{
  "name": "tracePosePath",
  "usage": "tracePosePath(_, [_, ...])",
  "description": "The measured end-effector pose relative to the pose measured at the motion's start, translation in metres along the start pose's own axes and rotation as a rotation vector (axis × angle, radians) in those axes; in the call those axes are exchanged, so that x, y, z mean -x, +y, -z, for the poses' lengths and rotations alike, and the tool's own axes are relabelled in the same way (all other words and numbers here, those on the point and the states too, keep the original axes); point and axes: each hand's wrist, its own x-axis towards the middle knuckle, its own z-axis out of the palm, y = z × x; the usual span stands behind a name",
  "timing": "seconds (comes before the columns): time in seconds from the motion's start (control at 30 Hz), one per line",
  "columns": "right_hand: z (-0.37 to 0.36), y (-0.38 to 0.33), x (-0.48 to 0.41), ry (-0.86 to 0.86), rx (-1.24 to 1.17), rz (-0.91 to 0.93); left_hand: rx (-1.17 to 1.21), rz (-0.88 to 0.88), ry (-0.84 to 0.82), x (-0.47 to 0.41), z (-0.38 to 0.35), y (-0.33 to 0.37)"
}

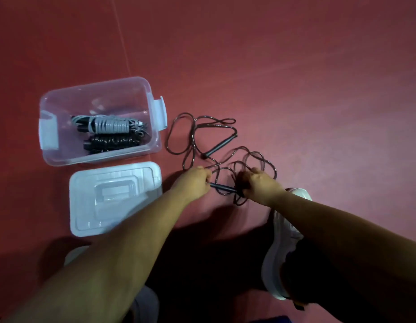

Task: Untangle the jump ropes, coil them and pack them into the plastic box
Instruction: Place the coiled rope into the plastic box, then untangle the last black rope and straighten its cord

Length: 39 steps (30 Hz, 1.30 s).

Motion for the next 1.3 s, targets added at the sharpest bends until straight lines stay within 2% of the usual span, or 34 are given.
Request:
tracePosePath(0.13, [-0.013, 0.022, -0.008, -0.056, 0.092, 0.085, -0.155, -0.047, -0.028, -0.013, -0.035, 0.004])
tracePosePath(0.3, [-0.007, 0.026, -0.015, -0.105, 0.101, 0.137, -0.401, -0.051, 0.029, -0.016, -0.054, 0.001])
tracePosePath(0.4, [0.004, 0.017, -0.011, -0.139, 0.070, 0.143, -0.347, -0.094, 0.056, -0.007, -0.040, -0.002])
tracePosePath(0.53, [0.038, -0.003, 0.003, -0.171, -0.011, 0.127, -0.157, -0.120, -0.010, 0.009, 0.015, -0.001])
tracePosePath(0.67, [0.084, -0.029, 0.025, -0.028, -0.063, 0.188, -0.027, -0.143, 0.061, 0.041, 0.088, 0.018])
tracePosePath(0.8, [0.142, -0.066, 0.058, 0.153, -0.109, 0.259, -0.043, -0.116, 0.143, 0.083, 0.157, 0.058])
tracePosePath(0.97, [0.215, -0.117, 0.118, 0.359, -0.377, 0.316, -0.006, -0.123, 0.197, 0.146, 0.217, 0.105])
tracePosePath(1.07, [0.249, -0.143, 0.154, 0.354, -0.604, 0.407, 0.107, -0.218, 0.259, 0.184, 0.242, 0.122])
tracePosePath(1.13, [0.263, -0.156, 0.175, 0.342, -0.700, 0.502, 0.280, -0.263, 0.272, 0.206, 0.252, 0.130])
tracePosePath(1.3, [0.263, -0.160, 0.203, 0.384, -0.634, 0.581, 1.159, -0.461, 0.257, 0.254, 0.263, 0.142])
